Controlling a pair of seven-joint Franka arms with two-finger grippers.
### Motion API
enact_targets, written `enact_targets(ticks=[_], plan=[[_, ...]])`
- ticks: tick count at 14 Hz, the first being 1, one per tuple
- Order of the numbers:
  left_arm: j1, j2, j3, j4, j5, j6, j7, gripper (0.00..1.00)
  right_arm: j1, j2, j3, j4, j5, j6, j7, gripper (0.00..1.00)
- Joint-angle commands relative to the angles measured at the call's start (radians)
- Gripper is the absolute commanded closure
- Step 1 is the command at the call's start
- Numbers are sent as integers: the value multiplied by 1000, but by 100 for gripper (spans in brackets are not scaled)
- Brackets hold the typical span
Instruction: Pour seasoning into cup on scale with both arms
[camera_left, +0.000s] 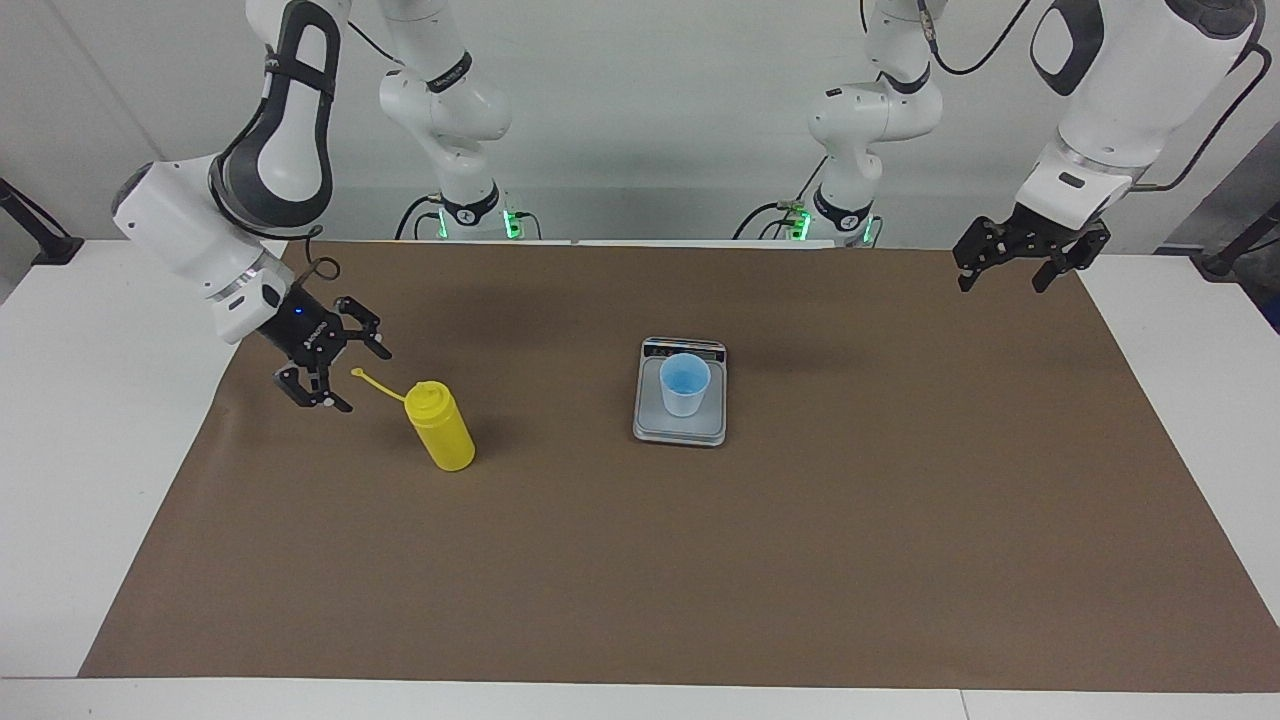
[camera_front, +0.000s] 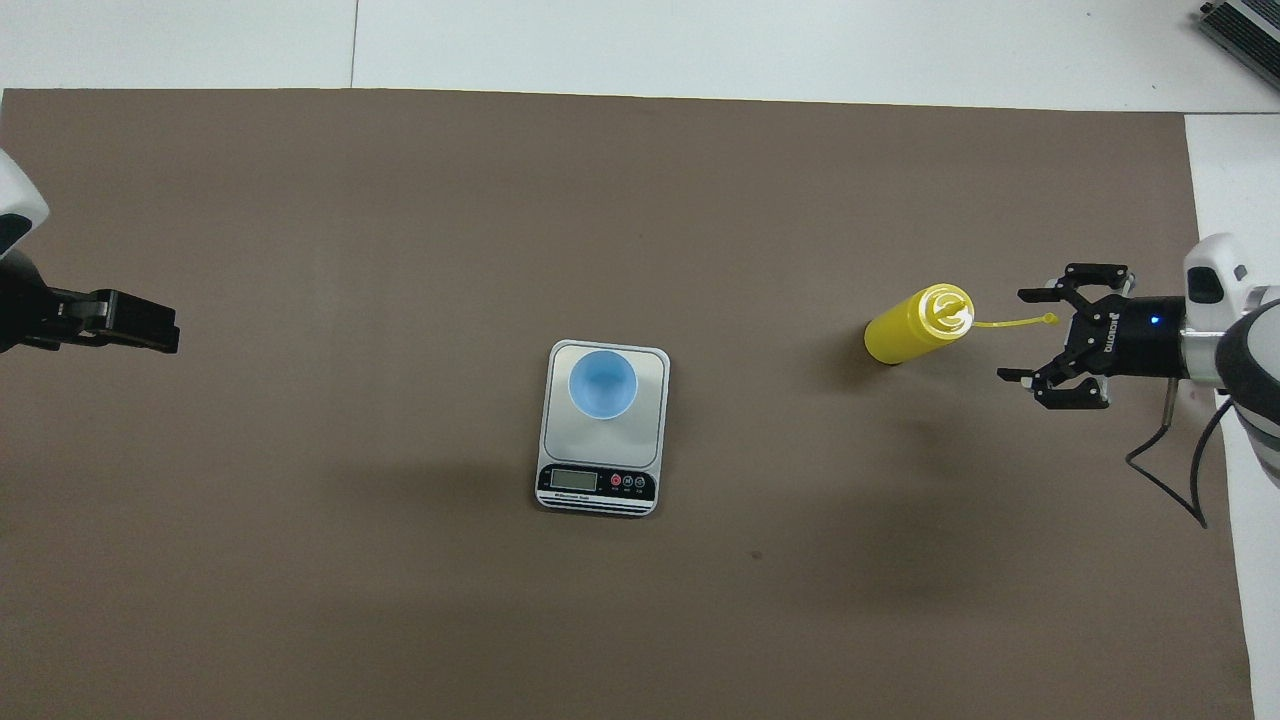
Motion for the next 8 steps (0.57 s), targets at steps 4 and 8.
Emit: enact_targets(ticks=[4,8], plan=[[1,-29,5,-33,3,18,-1,0,-4,-82,96,50,-158,-89,386,0],[1,-29,5,-33,3,18,-1,0,104,-82,117,162,-341,-131,702,0]])
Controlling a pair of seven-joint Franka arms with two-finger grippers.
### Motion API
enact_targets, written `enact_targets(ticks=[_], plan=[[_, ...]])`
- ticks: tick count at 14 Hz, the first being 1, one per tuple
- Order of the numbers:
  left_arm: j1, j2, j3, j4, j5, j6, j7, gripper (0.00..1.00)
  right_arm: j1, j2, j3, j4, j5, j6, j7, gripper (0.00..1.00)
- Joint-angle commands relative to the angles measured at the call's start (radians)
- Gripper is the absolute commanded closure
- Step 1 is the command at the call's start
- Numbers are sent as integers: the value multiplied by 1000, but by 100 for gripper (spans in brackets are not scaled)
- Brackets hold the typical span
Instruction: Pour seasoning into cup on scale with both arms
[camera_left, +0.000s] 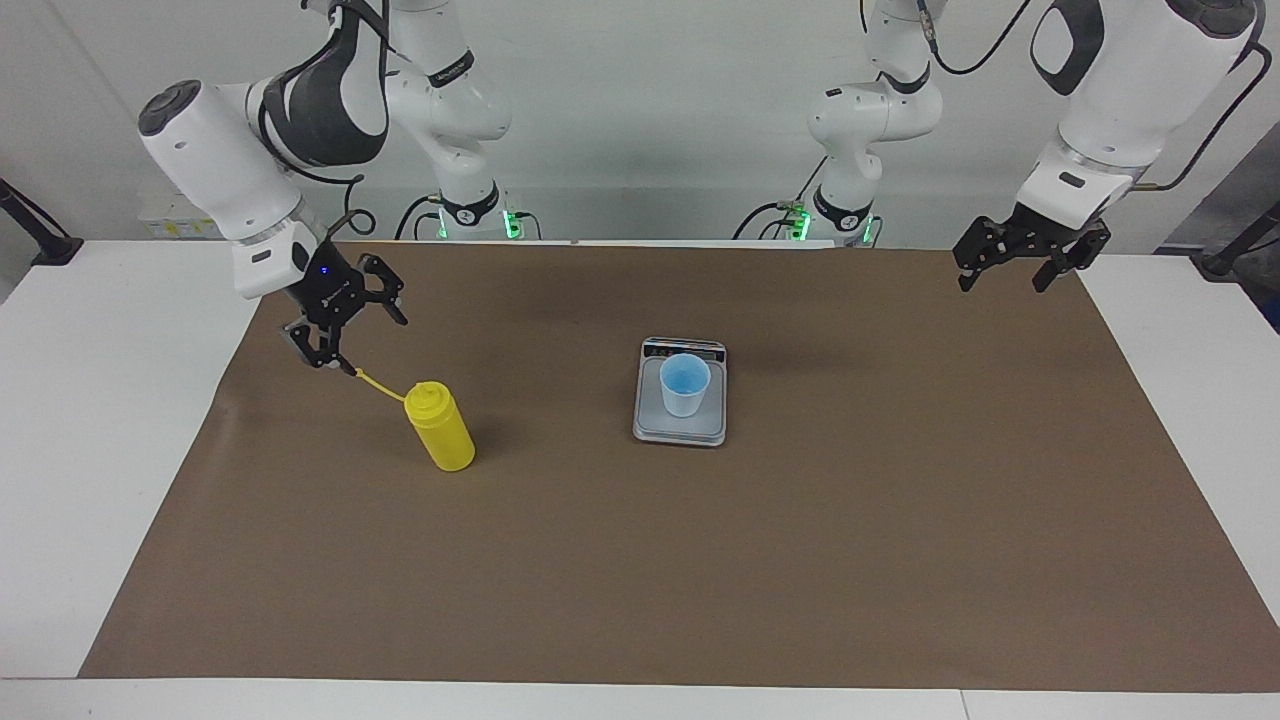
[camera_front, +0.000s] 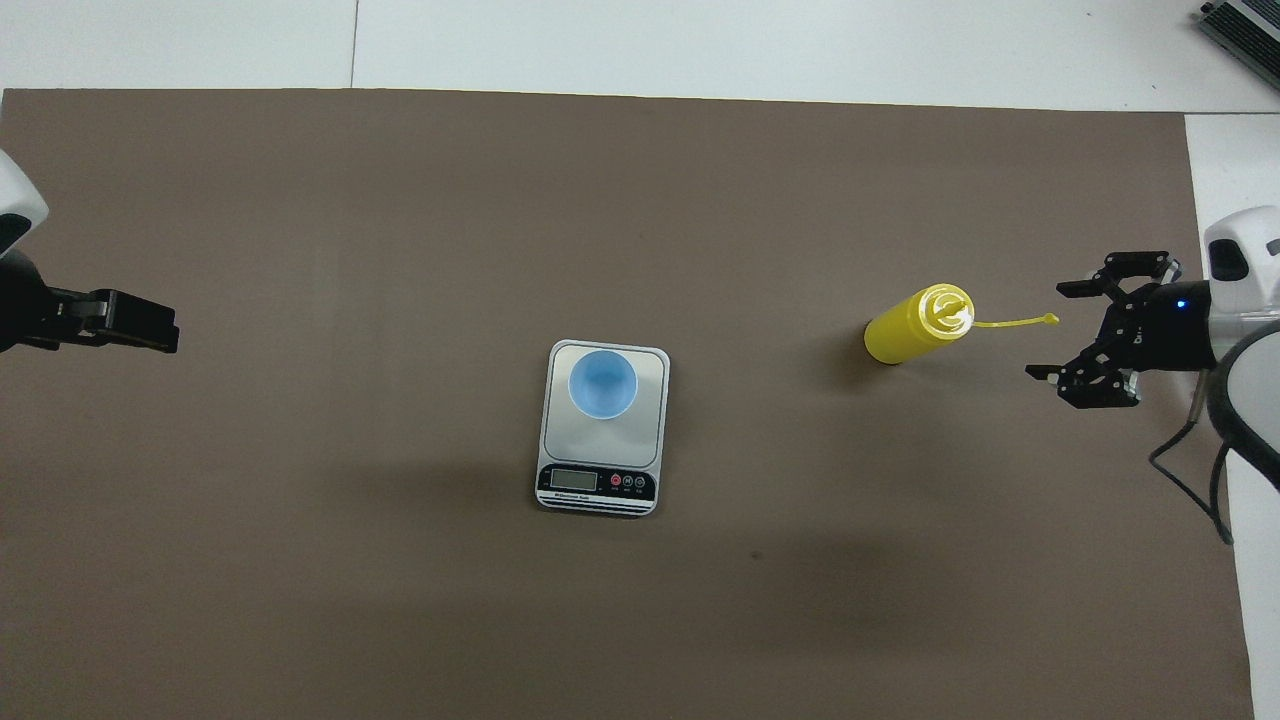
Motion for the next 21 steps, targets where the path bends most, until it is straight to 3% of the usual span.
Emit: enact_targets(ticks=[1,5,9,12,16,21], plan=[[1,-29,4,-33,3,17,1,0,73,7,10,72,-108,-29,232,0],[1,-29,4,-33,3,18,1,0,108,21,10,189,-154,-110,576,0],[1,-29,4,-33,3,17,-1,0,133,67,11,326,-236,-217,773,0],[1,-29,4,-33,3,17,1,0,179,107,11,416,-279,-275,1090,0],[1,-29,4,-33,3,17,-1,0,168,103,10,413,-300,-400,1262,0],[1,-29,4,-33,3,18,1,0,148,64,4,347,-283,-417,1272,0]])
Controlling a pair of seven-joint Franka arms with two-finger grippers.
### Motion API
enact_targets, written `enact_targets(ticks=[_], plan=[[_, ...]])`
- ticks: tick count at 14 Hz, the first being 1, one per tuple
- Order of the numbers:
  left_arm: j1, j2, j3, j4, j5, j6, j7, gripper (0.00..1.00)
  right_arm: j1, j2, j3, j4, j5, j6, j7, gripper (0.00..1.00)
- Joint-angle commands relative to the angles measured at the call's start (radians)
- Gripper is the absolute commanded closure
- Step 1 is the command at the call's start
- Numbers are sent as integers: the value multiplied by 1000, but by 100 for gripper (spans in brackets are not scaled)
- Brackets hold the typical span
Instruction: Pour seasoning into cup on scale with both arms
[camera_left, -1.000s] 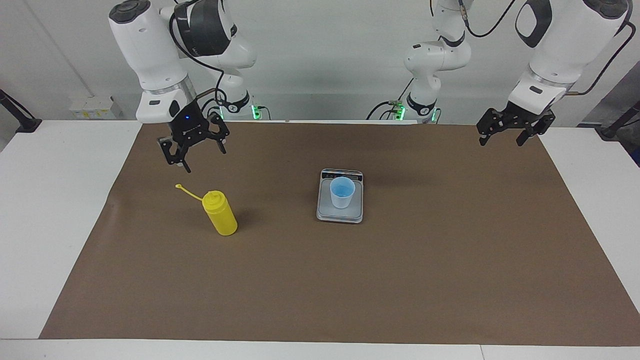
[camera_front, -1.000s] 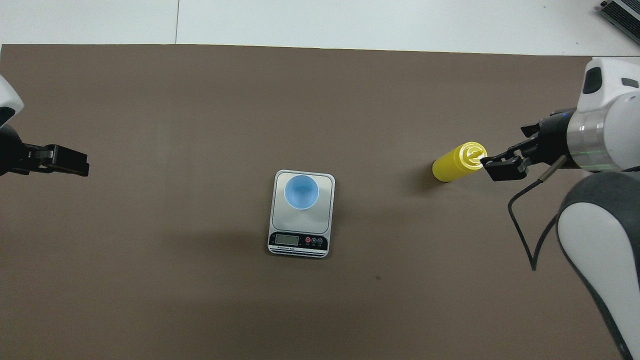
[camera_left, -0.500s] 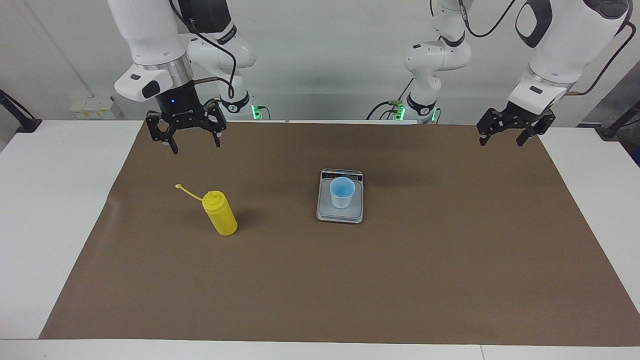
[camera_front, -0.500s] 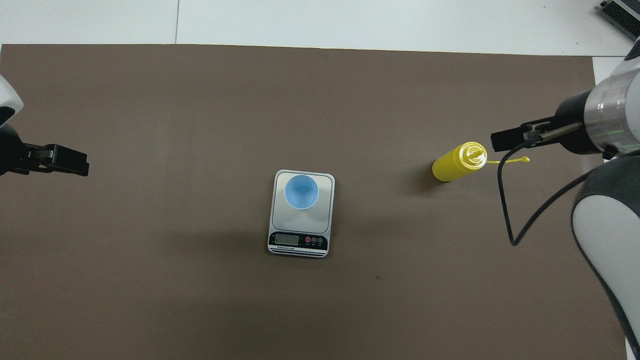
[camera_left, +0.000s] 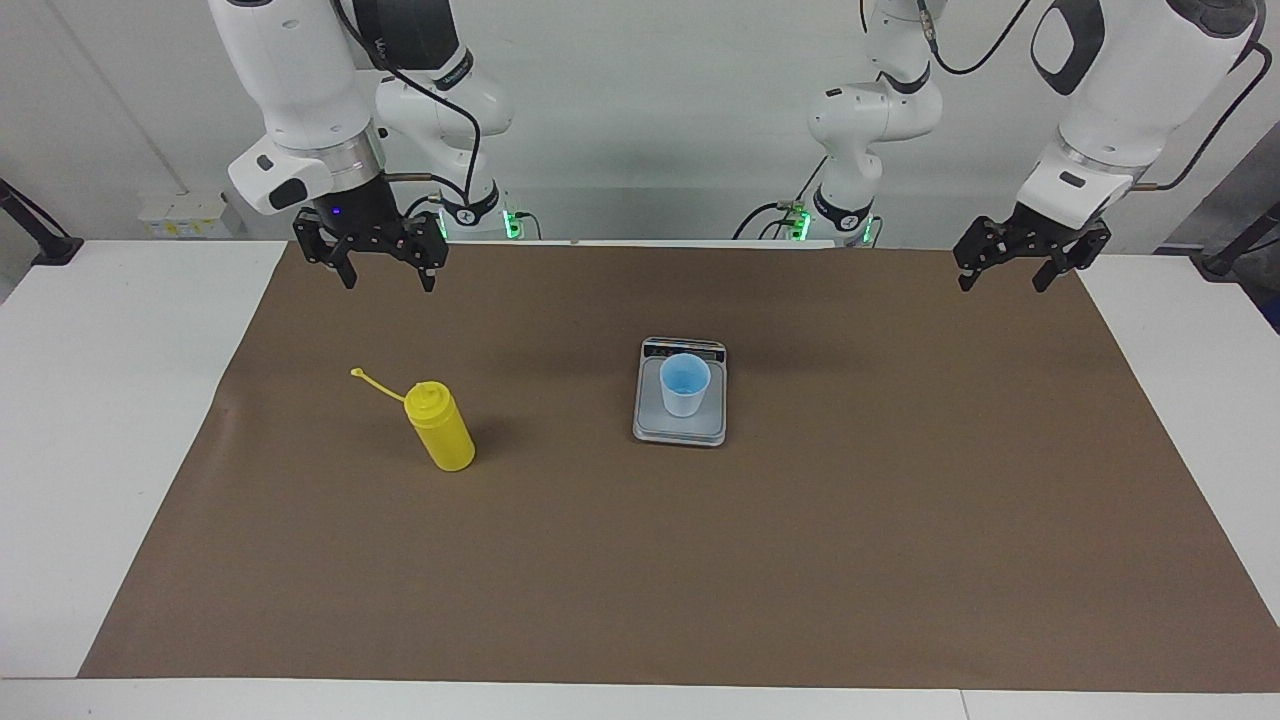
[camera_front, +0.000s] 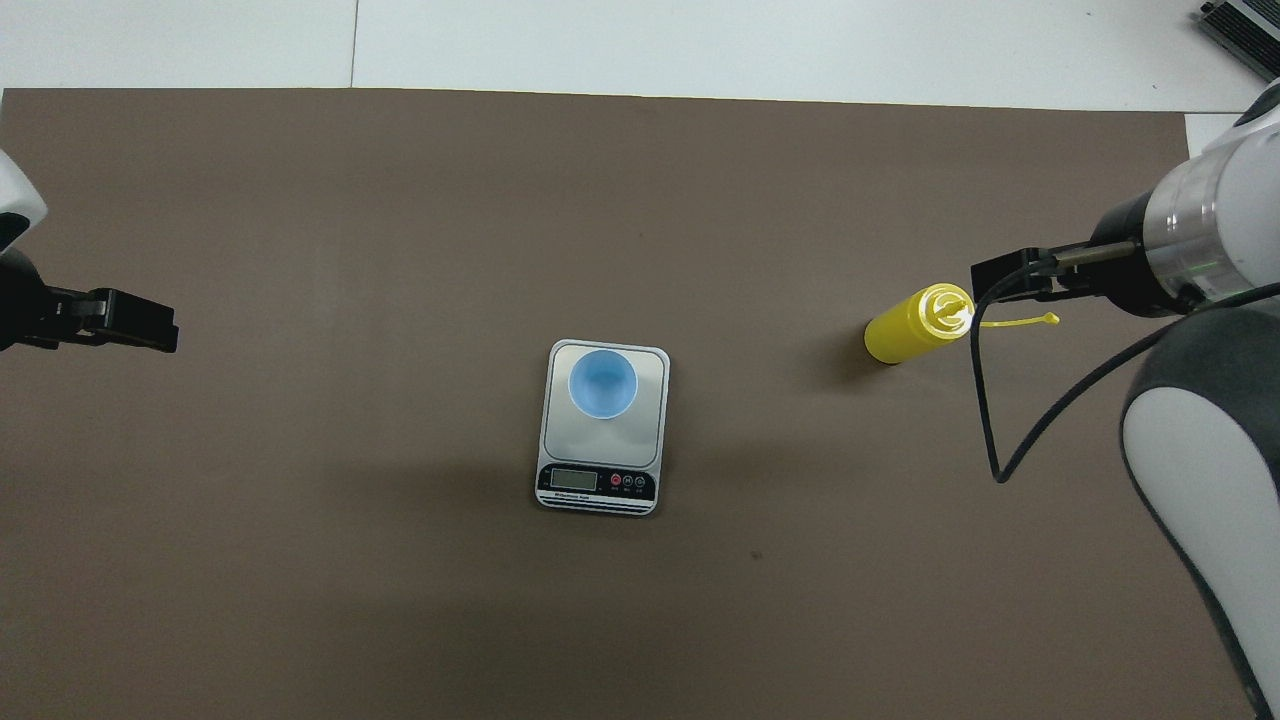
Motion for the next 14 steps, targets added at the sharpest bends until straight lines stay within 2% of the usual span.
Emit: enact_targets(ticks=[1,8,14], plan=[[1,-28,4,-33,3,17,1,0,-9,-22,7,-32,-1,-5,20,0],[1,-28,4,-33,3,18,1,0,-18,-53,7,-90,36,-17,40,0],[1,-28,4,-33,3,17,1,0,-21,-50,7,-86,47,-2,20,0]])
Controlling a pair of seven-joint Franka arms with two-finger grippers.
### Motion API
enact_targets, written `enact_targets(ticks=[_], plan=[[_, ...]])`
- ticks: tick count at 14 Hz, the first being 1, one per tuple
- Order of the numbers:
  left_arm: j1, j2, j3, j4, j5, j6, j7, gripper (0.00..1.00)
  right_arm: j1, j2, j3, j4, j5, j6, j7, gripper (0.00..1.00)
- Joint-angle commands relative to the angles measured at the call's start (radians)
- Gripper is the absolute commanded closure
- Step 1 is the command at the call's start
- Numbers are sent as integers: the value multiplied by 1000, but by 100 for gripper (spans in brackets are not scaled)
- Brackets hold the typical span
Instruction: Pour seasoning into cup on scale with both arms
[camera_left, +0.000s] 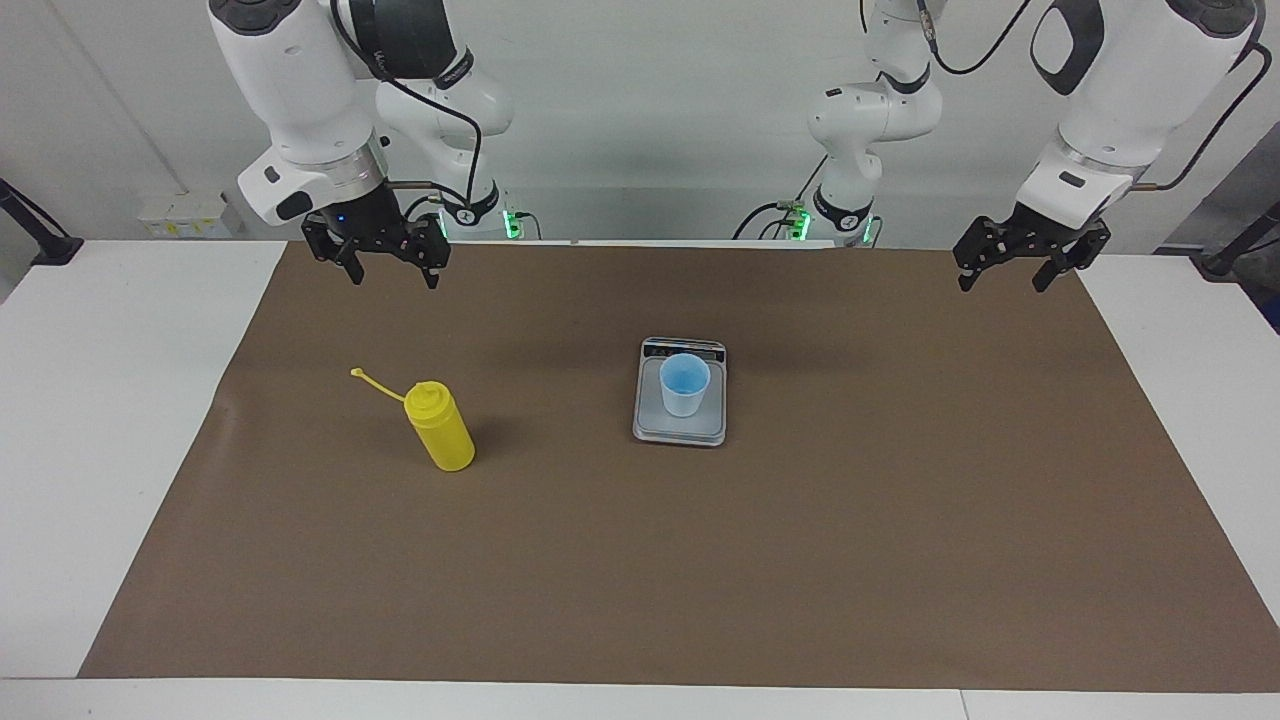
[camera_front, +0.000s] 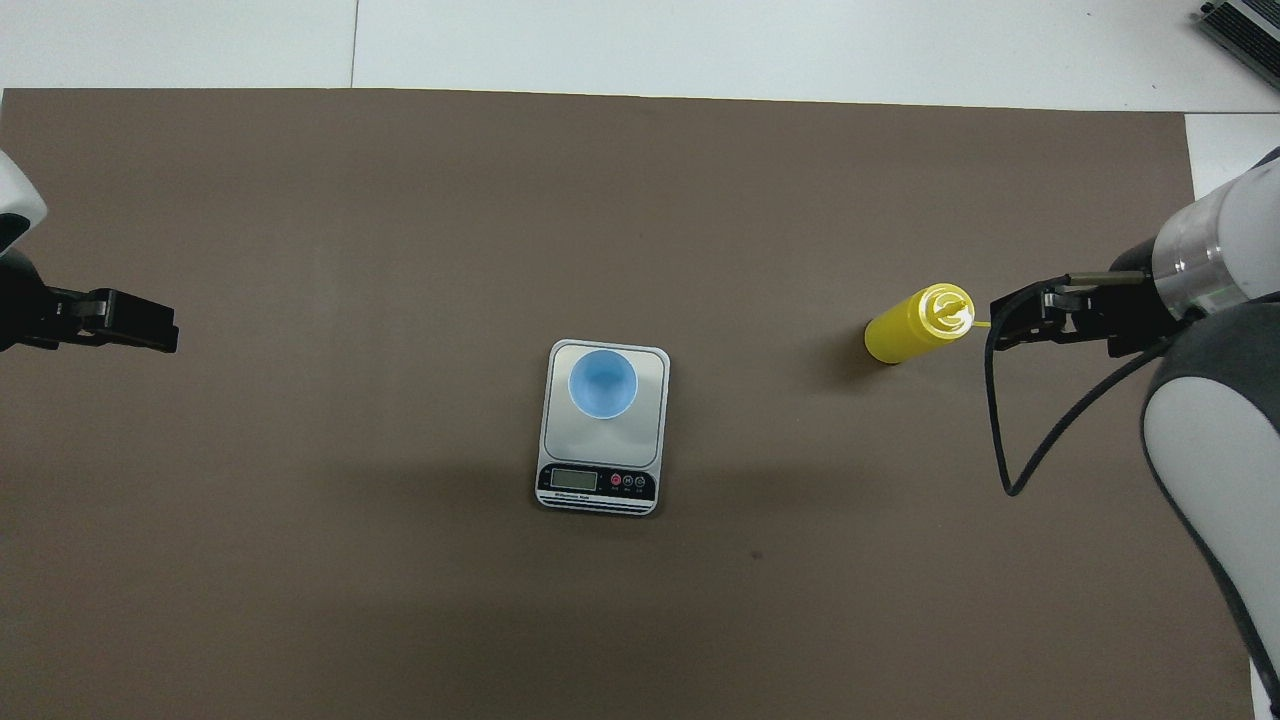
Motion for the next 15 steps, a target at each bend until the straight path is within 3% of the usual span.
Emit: enact_targets(ticks=[1,15], plan=[[1,-28,4,-33,3,17,-1,0,-16,-25,7,-27,21,14,0,0],[1,-28,4,-33,3,17,-1,0,-35,-28,-7,-19,23,14,1,0]])
